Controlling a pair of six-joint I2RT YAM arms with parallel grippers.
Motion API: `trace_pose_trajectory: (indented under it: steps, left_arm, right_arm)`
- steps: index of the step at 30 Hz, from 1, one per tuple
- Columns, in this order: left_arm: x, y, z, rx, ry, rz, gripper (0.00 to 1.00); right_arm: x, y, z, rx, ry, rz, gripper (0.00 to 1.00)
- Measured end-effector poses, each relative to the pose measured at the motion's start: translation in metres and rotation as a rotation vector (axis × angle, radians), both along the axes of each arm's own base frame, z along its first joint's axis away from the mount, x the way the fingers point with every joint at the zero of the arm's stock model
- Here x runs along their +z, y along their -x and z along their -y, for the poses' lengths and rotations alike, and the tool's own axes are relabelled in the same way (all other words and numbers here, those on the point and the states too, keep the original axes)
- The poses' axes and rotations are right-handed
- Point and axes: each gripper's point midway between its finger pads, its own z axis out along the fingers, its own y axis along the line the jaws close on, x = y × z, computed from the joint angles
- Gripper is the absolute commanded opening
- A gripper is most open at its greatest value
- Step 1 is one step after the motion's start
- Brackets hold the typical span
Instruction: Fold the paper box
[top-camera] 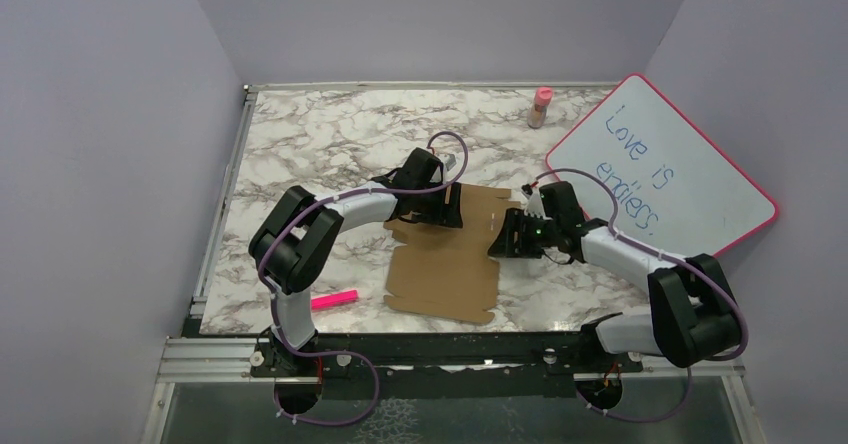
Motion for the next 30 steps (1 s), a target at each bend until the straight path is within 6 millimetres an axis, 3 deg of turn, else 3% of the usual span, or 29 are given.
trace_pose_trajectory:
  steps: [13,24,30]
  left_arm:
    - [0.000,0.000,0.001,0.003,0.004,0.000,0.70]
    - [0.001,0.000,0.003,0.001,0.008,0.002,0.70]
    - [0.001,0.000,0.003,-0.001,0.010,0.002,0.72]
  right_arm:
    - [0.028,-0.009,-0.020,0.067,-0.107,0.070,0.58]
    - [0.021,-0.011,-0.026,0.087,-0.123,0.057,0.58]
    - [0.036,-0.027,-0.023,0.080,-0.079,0.132,0.61]
